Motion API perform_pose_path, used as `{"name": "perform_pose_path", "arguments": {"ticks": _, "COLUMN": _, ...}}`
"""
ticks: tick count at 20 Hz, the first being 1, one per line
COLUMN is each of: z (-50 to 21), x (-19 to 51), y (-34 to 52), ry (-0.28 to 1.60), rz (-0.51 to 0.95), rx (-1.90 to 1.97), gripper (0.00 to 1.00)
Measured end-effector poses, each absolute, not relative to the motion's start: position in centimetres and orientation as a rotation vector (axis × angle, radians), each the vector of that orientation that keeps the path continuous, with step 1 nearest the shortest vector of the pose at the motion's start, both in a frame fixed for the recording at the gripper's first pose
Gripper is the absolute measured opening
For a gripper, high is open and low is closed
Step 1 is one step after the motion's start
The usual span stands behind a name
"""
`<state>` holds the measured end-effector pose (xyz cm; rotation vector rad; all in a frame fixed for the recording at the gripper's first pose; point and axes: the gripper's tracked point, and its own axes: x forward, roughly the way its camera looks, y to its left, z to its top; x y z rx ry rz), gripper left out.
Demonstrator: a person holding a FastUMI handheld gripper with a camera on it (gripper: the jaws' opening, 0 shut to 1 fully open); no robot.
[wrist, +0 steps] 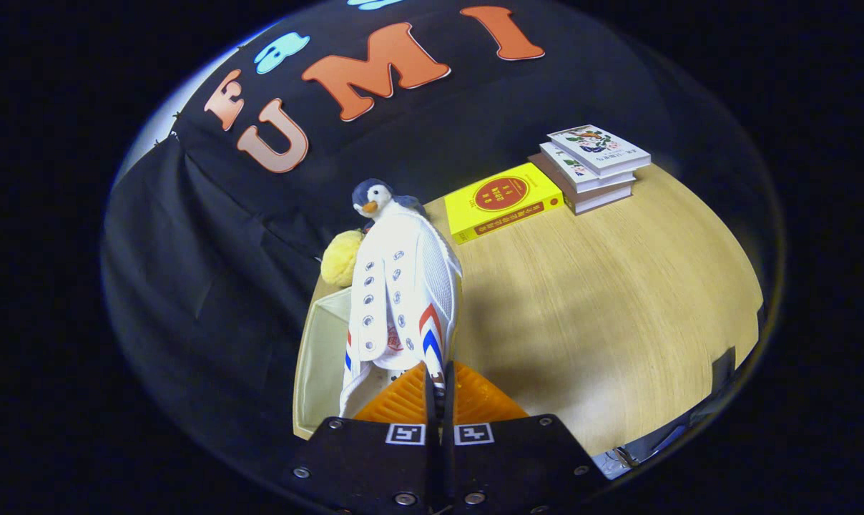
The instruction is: Open the storage box then place both shoes into the box .Put the left shoe in first, then the right shoe, with the right side of both shoes facing outward in a uniform manner.
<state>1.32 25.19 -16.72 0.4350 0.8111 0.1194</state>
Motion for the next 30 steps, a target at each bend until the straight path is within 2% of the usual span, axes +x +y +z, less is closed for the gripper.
{"name": "perform_pose_path", "arguments": {"ticks": 9, "z": -17.8, "x": 1.4, "y": 33.6, "ry": 0.859, "rz": 0.147, "rx": 0.397, "gripper": 0.0}}
{"name": "perform_pose_path", "arguments": {"ticks": 18, "z": -23.3, "x": 1.6, "y": 34.1, "ry": 0.949, "rz": 0.009, "rx": 0.218, "gripper": 0.03}}
{"name": "perform_pose_path", "arguments": {"ticks": 23, "z": -24.7, "x": 1.3, "y": 34.9, "ry": 0.977, "rz": -0.023, "rx": 0.249, "gripper": 0.04}}
{"name": "perform_pose_path", "arguments": {"ticks": 25, "z": -24.2, "x": 1.6, "y": 36.0, "ry": 0.959, "rz": 0.001, "rx": 0.247, "gripper": 0.12}}
{"name": "perform_pose_path", "arguments": {"ticks": 26, "z": -23.3, "x": 1.9, "y": 36.3, "ry": 0.937, "rz": 0.012, "rx": 0.248, "gripper": 0.27}}
{"name": "perform_pose_path", "arguments": {"ticks": 27, "z": -22.2, "x": 2.1, "y": 36.0, "ry": 0.908, "rz": 0.013, "rx": 0.235, "gripper": 0.34}}
{"name": "perform_pose_path", "arguments": {"ticks": 30, "z": -18.5, "x": 3.3, "y": 34.7, "ry": 0.812, "rz": 0.022, "rx": 0.225, "gripper": 0.71}}
